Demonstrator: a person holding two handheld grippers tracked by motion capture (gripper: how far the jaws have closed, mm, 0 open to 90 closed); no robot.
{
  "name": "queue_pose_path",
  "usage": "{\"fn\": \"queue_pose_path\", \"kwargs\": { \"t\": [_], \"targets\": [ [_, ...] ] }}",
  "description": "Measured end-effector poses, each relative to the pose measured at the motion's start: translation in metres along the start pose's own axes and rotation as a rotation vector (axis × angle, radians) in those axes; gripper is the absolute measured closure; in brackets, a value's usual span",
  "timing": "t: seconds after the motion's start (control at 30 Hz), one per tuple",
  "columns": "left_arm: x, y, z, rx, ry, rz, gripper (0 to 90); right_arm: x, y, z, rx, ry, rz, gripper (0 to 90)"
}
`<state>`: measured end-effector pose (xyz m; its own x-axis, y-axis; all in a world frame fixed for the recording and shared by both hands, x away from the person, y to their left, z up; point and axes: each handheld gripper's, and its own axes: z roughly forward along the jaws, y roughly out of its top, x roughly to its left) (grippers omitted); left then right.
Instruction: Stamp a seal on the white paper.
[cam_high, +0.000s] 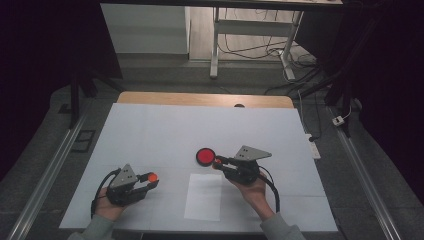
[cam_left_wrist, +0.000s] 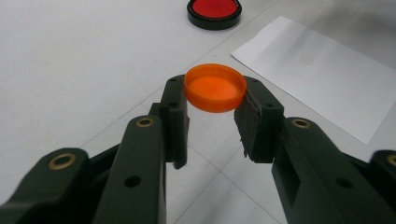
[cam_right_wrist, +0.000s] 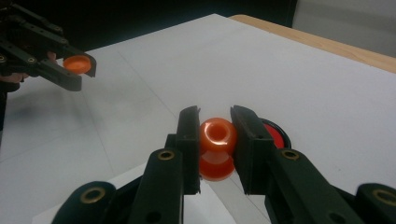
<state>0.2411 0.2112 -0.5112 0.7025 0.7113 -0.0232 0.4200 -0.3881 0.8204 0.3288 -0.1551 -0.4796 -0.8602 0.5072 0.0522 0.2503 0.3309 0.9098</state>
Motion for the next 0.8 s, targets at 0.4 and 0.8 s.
{"fn": "queue_pose_path", "kwargs": {
  "t": [0.4,0.8],
  "targets": [
    [-0.001,0.001,0.000,-0.001,-0.002,0.002,65.0,0.006,-0.004,-0.002,-0.001,0.018,-0.006,72.2],
    [0.000,0.001,0.000,-0.002,-0.002,0.002,65.0,0.012,-0.004,-0.005,-0.006,0.034,-0.016,72.2]
  ]
}}
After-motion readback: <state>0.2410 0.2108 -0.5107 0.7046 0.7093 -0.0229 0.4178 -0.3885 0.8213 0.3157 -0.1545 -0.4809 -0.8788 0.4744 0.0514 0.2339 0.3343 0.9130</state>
